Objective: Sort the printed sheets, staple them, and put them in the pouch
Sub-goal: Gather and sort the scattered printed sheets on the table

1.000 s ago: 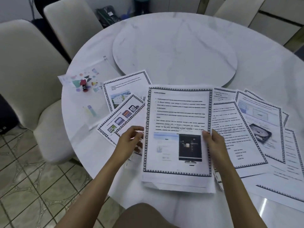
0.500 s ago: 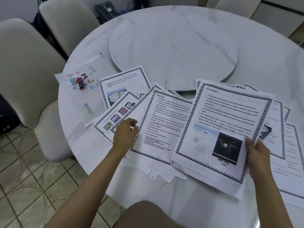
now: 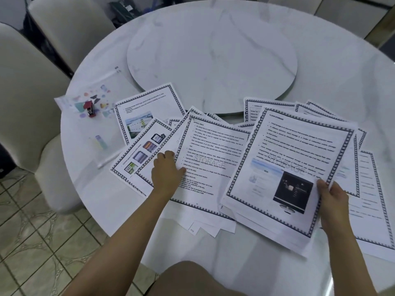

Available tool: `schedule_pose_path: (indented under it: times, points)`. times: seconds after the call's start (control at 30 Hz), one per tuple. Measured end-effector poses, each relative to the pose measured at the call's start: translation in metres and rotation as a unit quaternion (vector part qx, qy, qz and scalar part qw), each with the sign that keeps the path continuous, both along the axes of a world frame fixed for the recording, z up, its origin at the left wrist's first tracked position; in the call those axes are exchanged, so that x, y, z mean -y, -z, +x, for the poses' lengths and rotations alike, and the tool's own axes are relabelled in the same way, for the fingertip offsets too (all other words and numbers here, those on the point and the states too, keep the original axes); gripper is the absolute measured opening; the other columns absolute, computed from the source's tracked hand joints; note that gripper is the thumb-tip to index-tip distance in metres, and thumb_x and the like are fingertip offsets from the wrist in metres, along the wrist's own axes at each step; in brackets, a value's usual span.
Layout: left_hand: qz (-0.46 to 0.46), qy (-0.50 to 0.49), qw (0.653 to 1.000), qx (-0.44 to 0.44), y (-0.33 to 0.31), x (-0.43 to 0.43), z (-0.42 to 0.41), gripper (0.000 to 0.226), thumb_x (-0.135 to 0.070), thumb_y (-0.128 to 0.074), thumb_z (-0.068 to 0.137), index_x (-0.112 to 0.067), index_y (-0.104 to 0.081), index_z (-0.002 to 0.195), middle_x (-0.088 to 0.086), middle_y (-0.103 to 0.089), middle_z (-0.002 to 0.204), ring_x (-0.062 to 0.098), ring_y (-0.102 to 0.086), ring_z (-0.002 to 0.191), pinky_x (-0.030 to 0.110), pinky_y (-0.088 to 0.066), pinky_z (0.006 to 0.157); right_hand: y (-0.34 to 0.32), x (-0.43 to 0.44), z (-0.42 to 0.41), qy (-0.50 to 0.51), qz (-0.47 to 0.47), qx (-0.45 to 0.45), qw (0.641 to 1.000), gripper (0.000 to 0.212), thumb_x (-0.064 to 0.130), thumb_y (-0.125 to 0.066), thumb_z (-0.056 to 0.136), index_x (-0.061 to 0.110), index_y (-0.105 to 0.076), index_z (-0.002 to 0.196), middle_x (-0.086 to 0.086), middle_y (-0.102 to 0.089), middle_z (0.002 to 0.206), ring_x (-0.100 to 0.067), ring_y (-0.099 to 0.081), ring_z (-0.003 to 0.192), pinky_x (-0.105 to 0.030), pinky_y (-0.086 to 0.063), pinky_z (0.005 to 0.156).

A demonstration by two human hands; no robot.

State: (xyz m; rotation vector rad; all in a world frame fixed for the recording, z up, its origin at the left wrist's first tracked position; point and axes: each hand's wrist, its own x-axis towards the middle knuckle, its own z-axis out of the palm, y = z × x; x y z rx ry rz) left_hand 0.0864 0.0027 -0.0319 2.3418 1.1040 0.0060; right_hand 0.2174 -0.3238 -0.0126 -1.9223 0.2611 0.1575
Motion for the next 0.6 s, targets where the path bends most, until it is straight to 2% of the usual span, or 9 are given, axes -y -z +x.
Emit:
schedule_pose_path:
  times: [0.07, 0.17, 0.23, 0.4, 0.43, 0.53, 0.6]
  points:
    - [-0.010, -0.013, 1.000, 0.002, 0.002, -0.002, 0.000, 0.057, -0.028, -0.070, 0.079, -0.007, -0.044, 0.126, 0.014, -0.048, 0.122, 0.030, -0.046, 0.114, 0.041, -0.042, 0.088, 0.001, -0.001, 0.000, -0.002, 0.002, 0.002, 1.000, 0.028, 0.020, -0.044, 0.098, 0.000, -0.055, 0.114, -0.012, -0.058, 0.104, -0.025, -0.056, 0.090, -0.024, -0.044, 0.069]
    - [-0.065, -0.043, 0.997, 0.014, 0.003, -0.005, 0.001, 0.062, -0.024, -0.074, 0.076, -0.005, -0.043, 0.126, 0.015, -0.045, 0.124, 0.031, -0.047, 0.115, 0.043, -0.045, 0.090, 0.002, -0.004, 0.000, -0.002, 0.009, 0.004, 1.000, 0.035, 0.021, -0.043, 0.098, 0.000, -0.052, 0.124, -0.013, -0.059, 0.114, -0.025, -0.056, 0.100, -0.032, -0.045, 0.083]
    - [-0.094, -0.061, 0.993, 0.023, 0.003, -0.005, 0.003, 0.064, -0.021, -0.075, 0.075, -0.003, -0.041, 0.127, 0.017, -0.039, 0.128, 0.032, -0.045, 0.116, 0.041, -0.044, 0.089, 0.003, -0.005, -0.001, -0.004, 0.013, 0.004, 1.000, 0.035, 0.021, -0.044, 0.097, 0.002, -0.052, 0.125, -0.014, -0.059, 0.119, -0.027, -0.056, 0.104, -0.034, -0.048, 0.086]
    - [-0.095, -0.067, 0.993, -0.014, 0.002, -0.006, 0.006, 0.061, -0.024, -0.075, 0.075, -0.007, -0.045, 0.126, 0.017, -0.034, 0.131, 0.032, -0.038, 0.122, 0.042, -0.042, 0.093, 0.002, -0.011, -0.004, -0.007, 0.020, 0.000, 1.000, 0.034, 0.022, -0.045, 0.097, 0.005, -0.052, 0.126, -0.013, -0.059, 0.121, -0.028, -0.057, 0.108, -0.041, -0.045, 0.095]
    - [-0.094, -0.064, 0.993, -0.019, 0.001, -0.007, 0.006, 0.059, -0.025, -0.074, 0.075, -0.009, -0.047, 0.124, 0.016, -0.035, 0.131, 0.031, -0.037, 0.123, 0.041, -0.041, 0.093, 0.001, -0.012, -0.005, -0.007, 0.020, 0.000, 1.000, 0.033, 0.024, -0.045, 0.097, 0.006, -0.053, 0.124, -0.013, -0.060, 0.118, -0.029, -0.057, 0.107, -0.042, -0.047, 0.094]
    - [-0.081, -0.059, 0.995, -0.026, -0.002, -0.009, 0.008, 0.050, -0.022, -0.073, 0.076, -0.011, -0.050, 0.119, 0.013, -0.045, 0.126, 0.030, -0.041, 0.120, 0.040, -0.039, 0.092, -0.001, -0.017, -0.008, -0.008, 0.035, -0.008, 0.999, 0.032, 0.032, -0.047, 0.094, 0.011, -0.056, 0.117, -0.005, -0.063, 0.098, -0.029, -0.059, 0.100, -0.032, -0.054, 0.078]
    - [-0.091, -0.063, 0.994, -0.013, -0.002, -0.009, 0.007, 0.048, -0.016, -0.070, 0.077, -0.010, -0.047, 0.119, 0.011, -0.053, 0.121, 0.029, -0.048, 0.110, 0.039, -0.041, 0.089, -0.002, -0.021, -0.010, -0.009, 0.042, -0.013, 0.999, 0.028, 0.026, -0.046, 0.096, 0.010, -0.055, 0.117, -0.007, -0.061, 0.097, -0.029, -0.058, 0.096, -0.036, -0.051, 0.083]
